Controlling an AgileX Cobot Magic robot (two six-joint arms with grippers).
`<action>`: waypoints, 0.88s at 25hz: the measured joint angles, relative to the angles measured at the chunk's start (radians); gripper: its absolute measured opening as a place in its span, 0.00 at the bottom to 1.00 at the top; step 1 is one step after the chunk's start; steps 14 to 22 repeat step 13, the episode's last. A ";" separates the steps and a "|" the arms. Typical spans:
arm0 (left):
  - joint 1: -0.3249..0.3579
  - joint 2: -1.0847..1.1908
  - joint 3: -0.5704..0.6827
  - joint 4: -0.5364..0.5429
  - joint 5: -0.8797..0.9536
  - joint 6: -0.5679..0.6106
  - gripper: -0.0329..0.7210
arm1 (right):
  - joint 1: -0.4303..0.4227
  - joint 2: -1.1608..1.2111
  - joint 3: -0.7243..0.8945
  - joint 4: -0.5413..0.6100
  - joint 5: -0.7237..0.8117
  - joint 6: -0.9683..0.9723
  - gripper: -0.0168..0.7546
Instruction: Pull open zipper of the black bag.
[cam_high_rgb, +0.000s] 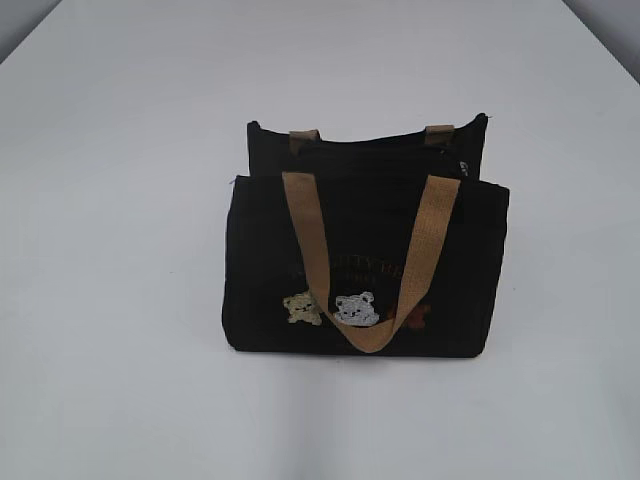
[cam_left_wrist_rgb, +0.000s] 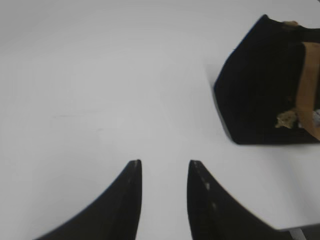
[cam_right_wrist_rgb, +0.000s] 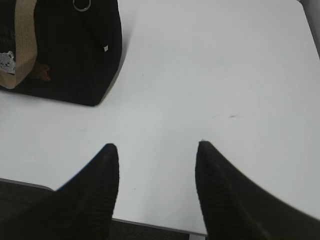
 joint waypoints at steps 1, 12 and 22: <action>0.051 0.000 0.000 0.000 0.000 0.000 0.36 | 0.000 0.000 0.000 0.000 0.000 0.000 0.53; 0.210 0.000 0.000 0.002 0.000 0.002 0.36 | 0.000 0.000 0.000 -0.001 0.000 0.001 0.53; 0.210 0.000 0.000 0.002 0.000 0.002 0.36 | 0.000 0.000 0.000 -0.001 0.000 0.001 0.53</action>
